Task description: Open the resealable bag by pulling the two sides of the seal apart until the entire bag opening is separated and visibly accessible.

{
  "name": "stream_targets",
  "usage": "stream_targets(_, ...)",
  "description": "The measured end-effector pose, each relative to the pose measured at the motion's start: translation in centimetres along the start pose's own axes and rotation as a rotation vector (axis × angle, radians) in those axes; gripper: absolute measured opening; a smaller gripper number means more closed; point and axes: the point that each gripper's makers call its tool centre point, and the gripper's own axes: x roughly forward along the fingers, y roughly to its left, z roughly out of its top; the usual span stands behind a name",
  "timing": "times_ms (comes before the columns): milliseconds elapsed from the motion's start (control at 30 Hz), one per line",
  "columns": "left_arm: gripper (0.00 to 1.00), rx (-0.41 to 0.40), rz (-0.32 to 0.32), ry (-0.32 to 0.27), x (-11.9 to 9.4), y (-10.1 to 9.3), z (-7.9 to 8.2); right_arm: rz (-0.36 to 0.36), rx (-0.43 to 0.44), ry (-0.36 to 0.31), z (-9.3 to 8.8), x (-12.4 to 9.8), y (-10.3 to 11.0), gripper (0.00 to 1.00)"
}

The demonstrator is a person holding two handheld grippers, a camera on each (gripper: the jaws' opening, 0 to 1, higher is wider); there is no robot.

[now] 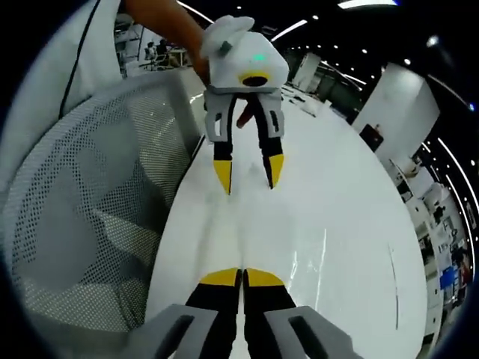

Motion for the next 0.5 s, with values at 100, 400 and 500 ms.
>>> stream_targets(100,0.17,0.023,-0.003,-0.012,-0.1,0.0,0.3,-0.001,-0.002,-0.002,-0.2,-0.4,-0.2,0.0)
stream_targets(400,0.0,0.046,-0.034,-0.023,-0.2,-0.6,0.9,-0.013,0.092,-0.02,-0.3,-1.2,-0.8,0.0)
stream_targets(500,0.0,0.049,-0.037,-0.025,-0.2,-0.6,1.2,-0.018,0.131,-0.018,-0.6,-1.3,-1.0,0.0)
